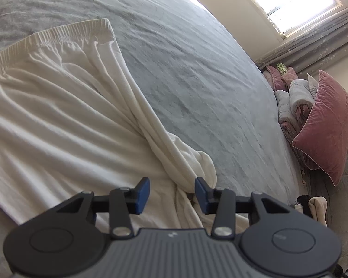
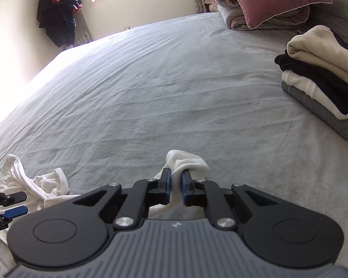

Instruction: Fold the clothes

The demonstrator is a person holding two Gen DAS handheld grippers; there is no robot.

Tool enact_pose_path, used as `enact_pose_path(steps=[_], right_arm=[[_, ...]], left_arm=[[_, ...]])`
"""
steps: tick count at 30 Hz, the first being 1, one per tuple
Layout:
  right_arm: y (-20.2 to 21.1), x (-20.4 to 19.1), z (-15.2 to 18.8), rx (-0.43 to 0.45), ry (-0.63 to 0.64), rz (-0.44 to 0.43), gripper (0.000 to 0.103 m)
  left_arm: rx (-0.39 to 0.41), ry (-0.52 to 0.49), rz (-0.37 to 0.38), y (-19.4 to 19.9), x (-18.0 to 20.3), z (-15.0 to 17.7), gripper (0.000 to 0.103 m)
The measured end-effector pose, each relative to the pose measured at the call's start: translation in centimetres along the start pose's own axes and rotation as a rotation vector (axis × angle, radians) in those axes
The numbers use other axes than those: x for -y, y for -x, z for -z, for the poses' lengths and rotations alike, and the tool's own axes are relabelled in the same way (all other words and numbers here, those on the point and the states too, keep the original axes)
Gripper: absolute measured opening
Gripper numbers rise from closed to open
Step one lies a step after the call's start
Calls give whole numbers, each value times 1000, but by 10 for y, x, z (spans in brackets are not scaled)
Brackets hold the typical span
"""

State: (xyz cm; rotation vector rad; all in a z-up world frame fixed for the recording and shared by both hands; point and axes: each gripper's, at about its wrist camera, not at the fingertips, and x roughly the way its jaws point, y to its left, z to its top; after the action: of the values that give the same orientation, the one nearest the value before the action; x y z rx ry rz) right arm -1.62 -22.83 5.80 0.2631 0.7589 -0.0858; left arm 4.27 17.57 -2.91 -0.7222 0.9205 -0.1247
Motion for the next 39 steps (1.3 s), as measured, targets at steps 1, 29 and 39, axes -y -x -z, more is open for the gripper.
enact_pose_path(steps=[1, 29, 39], right_arm=[[6, 4, 0, 8, 3, 10, 11], [20, 47, 38, -68, 39, 125, 44], [-7, -4, 37, -88, 150, -17, 44]], left_arm=[[0, -1, -5, 0, 0, 0, 43], [49, -16, -42, 13, -13, -8, 43], [49, -3, -71, 16, -26, -11, 43]])
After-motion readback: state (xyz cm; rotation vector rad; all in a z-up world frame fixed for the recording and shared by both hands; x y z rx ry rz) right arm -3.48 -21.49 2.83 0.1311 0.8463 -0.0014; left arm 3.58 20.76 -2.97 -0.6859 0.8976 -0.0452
